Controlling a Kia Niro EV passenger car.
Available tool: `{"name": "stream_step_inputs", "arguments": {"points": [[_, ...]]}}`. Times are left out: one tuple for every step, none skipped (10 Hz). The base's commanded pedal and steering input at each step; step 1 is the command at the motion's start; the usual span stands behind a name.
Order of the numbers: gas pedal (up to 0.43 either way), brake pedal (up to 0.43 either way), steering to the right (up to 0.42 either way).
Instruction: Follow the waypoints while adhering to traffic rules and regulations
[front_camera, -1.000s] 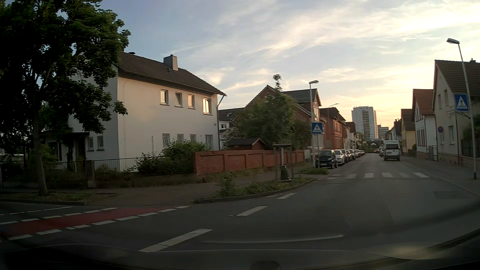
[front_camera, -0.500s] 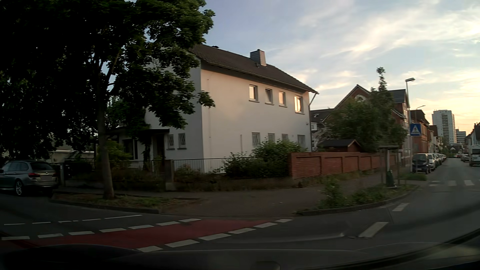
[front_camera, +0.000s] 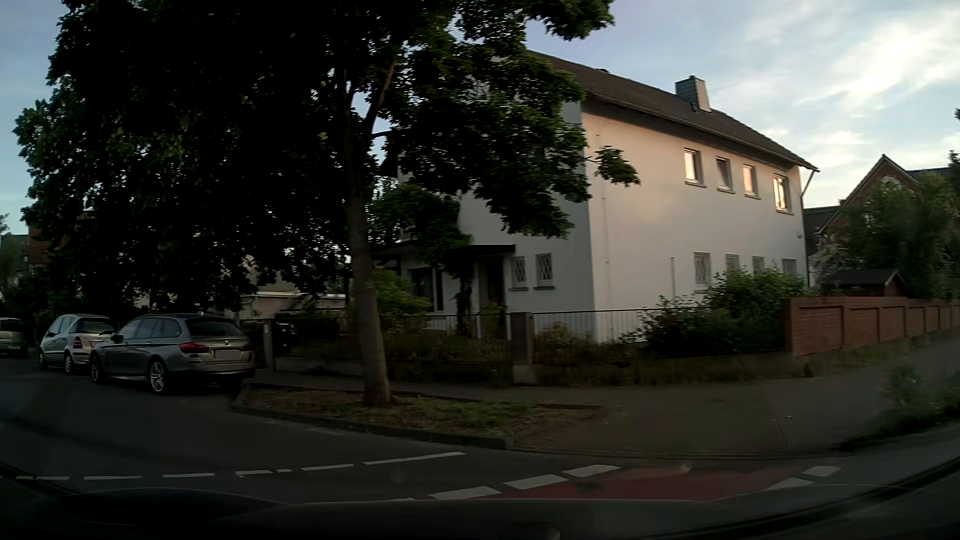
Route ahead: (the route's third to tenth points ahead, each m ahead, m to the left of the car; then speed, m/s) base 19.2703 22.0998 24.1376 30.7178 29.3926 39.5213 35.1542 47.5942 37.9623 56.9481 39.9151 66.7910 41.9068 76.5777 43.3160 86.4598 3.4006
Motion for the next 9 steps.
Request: {"name": "stream_step_inputs", "arguments": {"points": [[0.067, 0.000, -0.639], [0.087, 0.000, -0.631], [0.087, 0.000, -0.620], [0.118, 0.000, -0.602], [0.130, 0.000, -0.589], [0.130, 0.000, -0.571], [0.130, 0.000, -0.549], [0.118, 0.000, -0.520], [0.118, 0.000, -0.499]]}}
